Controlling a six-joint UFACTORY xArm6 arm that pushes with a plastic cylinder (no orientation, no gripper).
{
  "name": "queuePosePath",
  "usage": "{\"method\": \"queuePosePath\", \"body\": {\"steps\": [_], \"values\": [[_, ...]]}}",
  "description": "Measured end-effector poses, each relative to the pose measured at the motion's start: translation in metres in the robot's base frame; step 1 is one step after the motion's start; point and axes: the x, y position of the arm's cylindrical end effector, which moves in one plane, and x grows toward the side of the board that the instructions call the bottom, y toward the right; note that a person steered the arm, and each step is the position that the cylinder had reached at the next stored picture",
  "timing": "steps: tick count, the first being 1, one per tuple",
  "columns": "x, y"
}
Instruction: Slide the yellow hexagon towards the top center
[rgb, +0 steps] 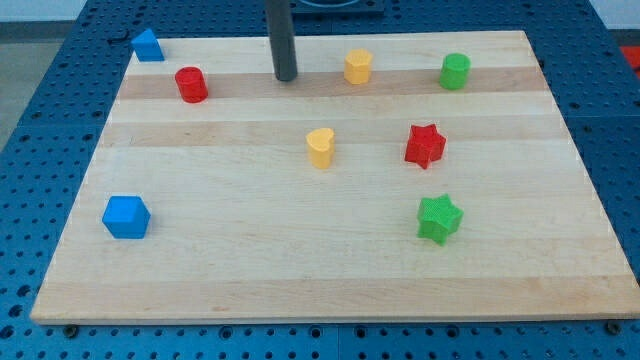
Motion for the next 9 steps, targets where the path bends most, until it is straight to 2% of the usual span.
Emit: {"method": "queuePosePath", "body": {"steps": [1, 2, 3, 9], "values": [[0.02, 0.057], [0.018, 0.109], [0.002, 0.125], [-0.002, 0.063]]}}
